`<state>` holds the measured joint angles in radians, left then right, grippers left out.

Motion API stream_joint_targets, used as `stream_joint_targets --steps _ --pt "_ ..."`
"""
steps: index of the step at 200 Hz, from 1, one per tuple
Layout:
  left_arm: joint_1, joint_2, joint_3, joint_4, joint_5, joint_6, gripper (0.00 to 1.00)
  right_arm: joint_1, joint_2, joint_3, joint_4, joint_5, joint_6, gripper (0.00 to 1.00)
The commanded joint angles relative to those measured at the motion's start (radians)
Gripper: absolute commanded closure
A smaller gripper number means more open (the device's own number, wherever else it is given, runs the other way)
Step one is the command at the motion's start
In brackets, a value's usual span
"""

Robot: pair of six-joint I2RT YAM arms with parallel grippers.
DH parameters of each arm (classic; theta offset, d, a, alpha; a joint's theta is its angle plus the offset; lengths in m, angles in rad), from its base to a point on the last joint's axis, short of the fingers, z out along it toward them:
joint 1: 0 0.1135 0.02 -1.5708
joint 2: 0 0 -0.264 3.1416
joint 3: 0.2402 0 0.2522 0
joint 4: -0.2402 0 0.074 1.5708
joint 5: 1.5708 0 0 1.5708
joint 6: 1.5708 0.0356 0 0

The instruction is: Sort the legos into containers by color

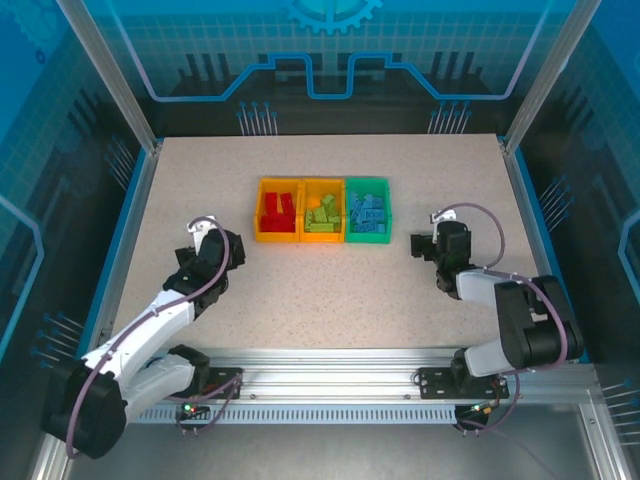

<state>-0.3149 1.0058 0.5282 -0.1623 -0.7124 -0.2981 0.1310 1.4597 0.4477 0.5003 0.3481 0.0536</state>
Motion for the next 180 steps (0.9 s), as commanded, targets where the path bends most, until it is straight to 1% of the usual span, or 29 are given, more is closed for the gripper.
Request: stream_joint_targets --steps 1,18,20,24,27,31,37,44,52,61,66,70,81,100,105,114,119,121,127,131,136,145,165,171,180 --pt "0.072 0.062 -0.032 0.210 0.019 0.124 0.01 -0.008 0.001 0.003 0.192 -0.013 -0.022 0.00" --pt "0.139 0.133 -0.041 0.315 0.092 0.147 0.01 -0.022 0.017 -0.026 0.255 -0.079 -0.032 0.00" --pt "0.146 0.142 -0.043 0.328 0.101 0.148 0.01 -0.024 0.025 -0.037 0.276 -0.085 -0.032 0.00" --pt "0.160 0.157 -0.045 0.356 0.120 0.151 0.01 -0.022 0.059 -0.058 0.377 -0.079 -0.046 0.00" --pt "0.171 0.172 -0.047 0.375 0.138 0.154 0.01 -0.017 0.072 -0.065 0.407 -0.067 -0.052 0.00" --pt "0.185 0.193 -0.050 0.407 0.163 0.159 0.01 -0.015 0.063 -0.059 0.365 -0.062 -0.047 0.00" --pt "0.204 0.219 -0.056 0.453 0.201 0.165 0.01 -0.023 0.035 -0.039 0.277 -0.085 -0.034 0.00" --pt "0.220 0.252 -0.063 0.505 0.238 0.174 0.01 -0.030 0.057 -0.044 0.332 -0.117 -0.047 0.00" --pt "0.231 0.287 -0.073 0.575 0.268 0.184 0.01 -0.038 0.040 -0.030 0.272 -0.139 -0.036 0.00" --pt "0.242 0.322 -0.095 0.673 0.310 0.201 0.01 -0.052 0.046 -0.032 0.288 -0.178 -0.041 0.00" --pt "0.245 0.327 -0.089 0.671 0.331 0.199 0.01 -0.053 0.042 -0.024 0.266 -0.191 -0.045 0.00" --pt "0.251 0.334 -0.092 0.701 0.353 0.202 0.01 -0.053 0.046 -0.027 0.278 -0.194 -0.047 0.00" --pt "0.271 0.354 -0.133 0.847 0.472 0.234 0.01 -0.052 0.045 -0.027 0.274 -0.198 -0.046 0.00" --pt "0.307 0.393 -0.130 0.893 0.563 0.261 0.01 -0.054 0.045 -0.026 0.274 -0.197 -0.047 0.00" --pt "0.318 0.431 -0.142 0.944 0.590 0.261 0.01 -0.053 0.045 -0.026 0.272 -0.198 -0.046 0.00" --pt "0.332 0.539 -0.175 1.110 0.593 0.247 0.01 -0.053 0.045 -0.026 0.272 -0.198 -0.046 0.00" --pt "0.330 0.576 -0.187 1.217 0.592 0.268 0.01 -0.053 0.045 -0.027 0.274 -0.198 -0.046 0.00" --pt "0.329 0.566 -0.190 1.219 0.601 0.266 0.01 -0.053 0.045 -0.026 0.274 -0.197 -0.046 0.00" --pt "0.329 0.517 -0.181 1.091 0.615 0.256 0.01 -0.053 0.045 -0.027 0.274 -0.196 -0.047 0.00" --pt "0.329 0.506 -0.166 1.047 0.603 0.255 0.01 -0.052 0.045 -0.027 0.274 -0.197 -0.047 0.00" --pt "0.327 0.519 -0.158 1.048 0.583 0.253 0.01 -0.052 0.045 -0.027 0.274 -0.198 -0.046 0.00" --pt "0.315 0.538 -0.168 1.109 0.561 0.269 0.01 -0.053 0.045 -0.027 0.274 -0.198 -0.047 0.00" --pt "0.311 0.537 -0.147 1.063 0.583 0.282 0.01 -0.052 0.045 -0.026 0.271 -0.199 -0.046 0.00" --pt "0.307 0.533 -0.142 1.047 0.605 0.288 0.01 -0.054 0.045 -0.026 0.271 -0.197 -0.047 0.00" --pt "0.306 0.538 -0.139 1.054 0.620 0.298 0.01 -0.054 0.045 -0.026 0.273 -0.198 -0.046 0.00"
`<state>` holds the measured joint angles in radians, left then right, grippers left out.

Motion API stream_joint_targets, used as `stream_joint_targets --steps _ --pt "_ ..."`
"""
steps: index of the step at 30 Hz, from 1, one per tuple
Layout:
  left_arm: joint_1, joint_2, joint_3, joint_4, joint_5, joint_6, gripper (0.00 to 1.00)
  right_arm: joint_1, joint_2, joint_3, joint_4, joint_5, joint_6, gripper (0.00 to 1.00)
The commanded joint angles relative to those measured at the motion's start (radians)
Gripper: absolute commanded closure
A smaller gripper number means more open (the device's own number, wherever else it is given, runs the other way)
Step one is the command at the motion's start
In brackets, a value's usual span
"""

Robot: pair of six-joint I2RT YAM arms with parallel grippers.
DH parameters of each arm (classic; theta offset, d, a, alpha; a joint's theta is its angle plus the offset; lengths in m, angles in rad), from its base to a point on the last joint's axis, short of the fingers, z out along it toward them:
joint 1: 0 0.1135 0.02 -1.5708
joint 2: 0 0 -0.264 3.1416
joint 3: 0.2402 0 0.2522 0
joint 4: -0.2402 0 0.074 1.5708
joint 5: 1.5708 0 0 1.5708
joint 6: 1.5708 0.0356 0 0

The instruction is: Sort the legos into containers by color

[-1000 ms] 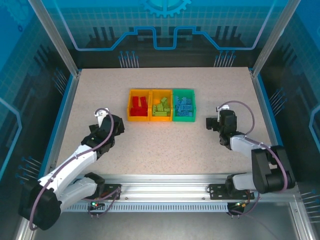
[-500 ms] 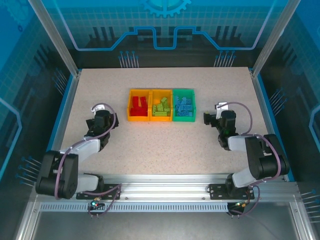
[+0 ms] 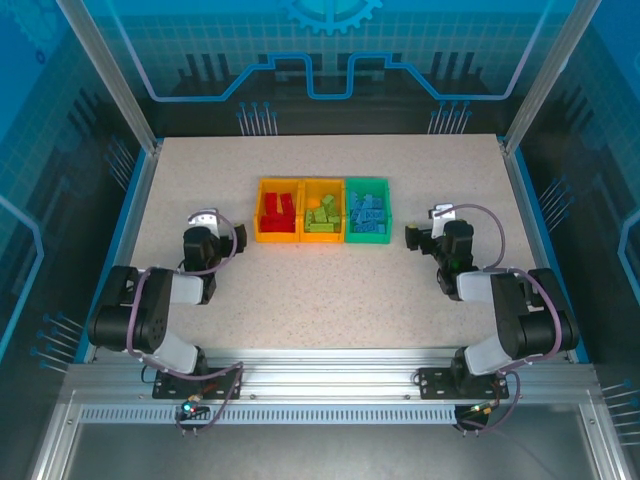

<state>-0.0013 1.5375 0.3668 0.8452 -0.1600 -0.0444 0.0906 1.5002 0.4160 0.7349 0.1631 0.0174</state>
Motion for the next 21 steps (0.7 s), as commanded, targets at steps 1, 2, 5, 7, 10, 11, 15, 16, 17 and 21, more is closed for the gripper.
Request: stream_joint_targets --steps 1,2,5,7,10,11,15,16,17,21 --pt "-0.007 0.007 0.023 0.046 0.070 0.045 0.01 -0.013 0.005 0.006 0.038 -0.013 -0.010 0.00" --pt "-0.008 0.004 0.026 0.034 0.081 0.048 0.01 -0.013 0.005 0.006 0.038 -0.013 -0.010 0.00" --pt "-0.008 0.004 0.025 0.037 0.083 0.048 0.01 -0.013 0.005 0.006 0.037 -0.013 -0.011 0.00" --pt "-0.008 0.004 0.025 0.038 0.083 0.048 0.01 -0.013 0.005 0.006 0.037 -0.013 -0.011 0.00" --pt "-0.007 0.004 0.026 0.038 0.082 0.048 0.01 -0.012 0.005 0.006 0.038 -0.013 -0.010 0.00" --pt "-0.007 0.005 0.024 0.038 0.083 0.048 0.01 -0.013 0.006 0.006 0.038 -0.014 -0.010 0.00" --pt "-0.008 0.004 0.024 0.037 0.082 0.048 0.01 -0.013 0.005 0.009 0.032 -0.013 -0.010 0.00" --pt "-0.008 0.004 0.025 0.038 0.083 0.048 0.01 -0.012 0.005 0.009 0.033 -0.013 -0.012 0.00" --pt "-0.008 0.005 0.026 0.037 0.083 0.048 0.01 -0.012 0.005 0.009 0.033 -0.012 -0.011 0.00" --pt "-0.008 0.005 0.025 0.038 0.083 0.048 0.01 -0.010 0.005 0.006 0.037 -0.011 -0.011 0.00"
